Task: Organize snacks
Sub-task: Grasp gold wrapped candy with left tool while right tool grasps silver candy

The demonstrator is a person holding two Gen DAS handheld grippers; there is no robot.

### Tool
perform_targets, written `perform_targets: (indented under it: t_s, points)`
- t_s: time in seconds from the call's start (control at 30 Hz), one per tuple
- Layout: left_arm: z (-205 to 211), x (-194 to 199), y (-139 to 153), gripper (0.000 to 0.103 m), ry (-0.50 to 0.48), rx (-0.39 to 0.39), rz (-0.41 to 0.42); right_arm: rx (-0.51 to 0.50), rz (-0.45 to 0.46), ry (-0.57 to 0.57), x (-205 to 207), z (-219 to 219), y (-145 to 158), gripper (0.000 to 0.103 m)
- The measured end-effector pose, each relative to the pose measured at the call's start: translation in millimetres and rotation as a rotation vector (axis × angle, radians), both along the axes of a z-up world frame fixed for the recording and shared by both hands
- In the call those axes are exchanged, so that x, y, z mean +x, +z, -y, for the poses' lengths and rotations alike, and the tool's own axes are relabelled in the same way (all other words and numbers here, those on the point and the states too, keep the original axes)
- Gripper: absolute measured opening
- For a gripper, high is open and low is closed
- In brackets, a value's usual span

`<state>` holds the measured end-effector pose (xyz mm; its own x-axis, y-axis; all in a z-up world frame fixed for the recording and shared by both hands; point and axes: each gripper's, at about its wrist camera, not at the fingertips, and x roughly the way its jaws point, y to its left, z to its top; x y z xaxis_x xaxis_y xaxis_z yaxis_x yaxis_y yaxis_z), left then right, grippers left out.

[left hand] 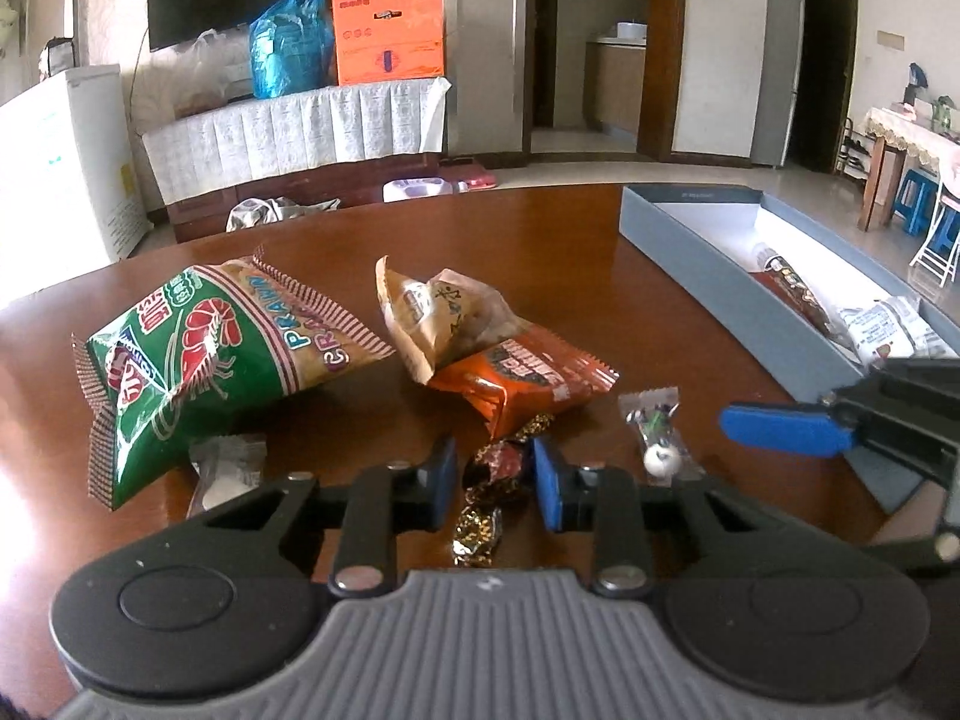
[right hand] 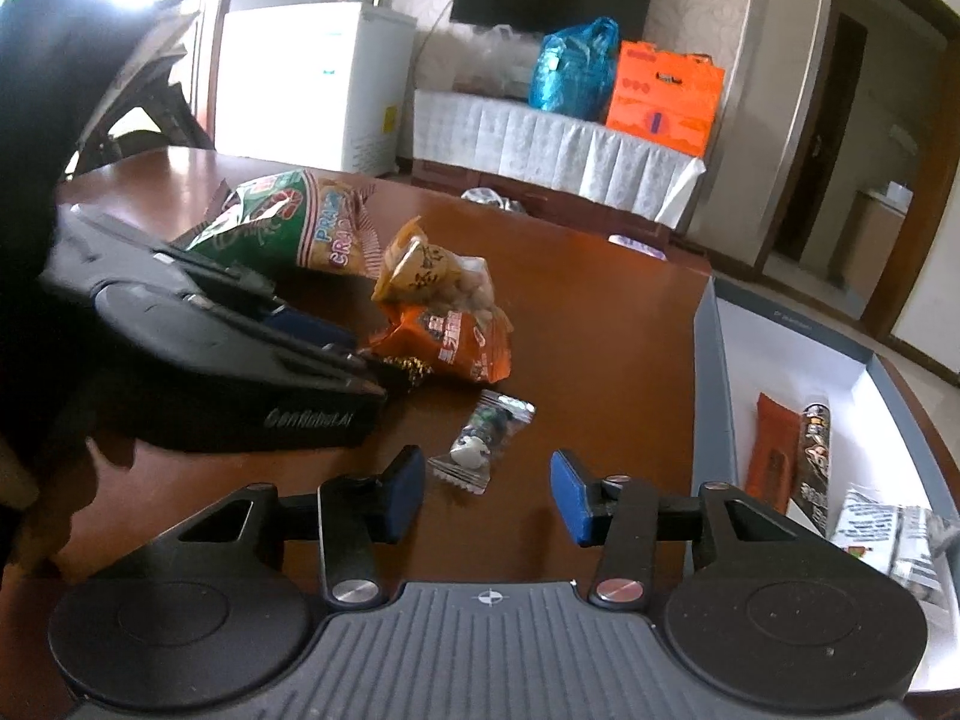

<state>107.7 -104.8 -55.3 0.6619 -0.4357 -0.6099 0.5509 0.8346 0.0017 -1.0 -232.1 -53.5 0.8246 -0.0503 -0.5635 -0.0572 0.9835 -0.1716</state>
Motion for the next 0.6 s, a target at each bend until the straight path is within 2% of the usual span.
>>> perform_targets:
  t_s: [0.13,0.23,0.4,0.53,0.57,0.6]
  points:
    - [-6.3,4.8,-2.7,0.028,0.026,-0.032,-0.022,0.009,-0.001,-0.002,7.0,-2.7,0.6,0.048]
    - [-9.5,6.7,-2.0,0.028,0.029,-0.028,-0.026,0.025,-0.006,-0.007,6.9,-4.4,1.1,0.048]
    - [-14.5,7.8,-2.4,0.028,0.042,-0.030,-0.034,0.027,-0.002,-0.023,8.5,-6.7,1.5,0.058]
    - [-21.8,9.0,-3.0,0.028,0.050,-0.053,-0.047,0.017,0.000,-0.020,11.7,-9.1,1.5,0.055]
    - [-21.0,9.8,-3.6,0.028,0.050,-0.058,-0.050,0.022,-0.003,-0.014,12.0,-8.9,1.7,0.049]
    - [-21.0,9.5,-3.5,0.028,0.044,-0.055,-0.051,0.034,-0.008,-0.004,12.2,-8.1,2.1,0.027]
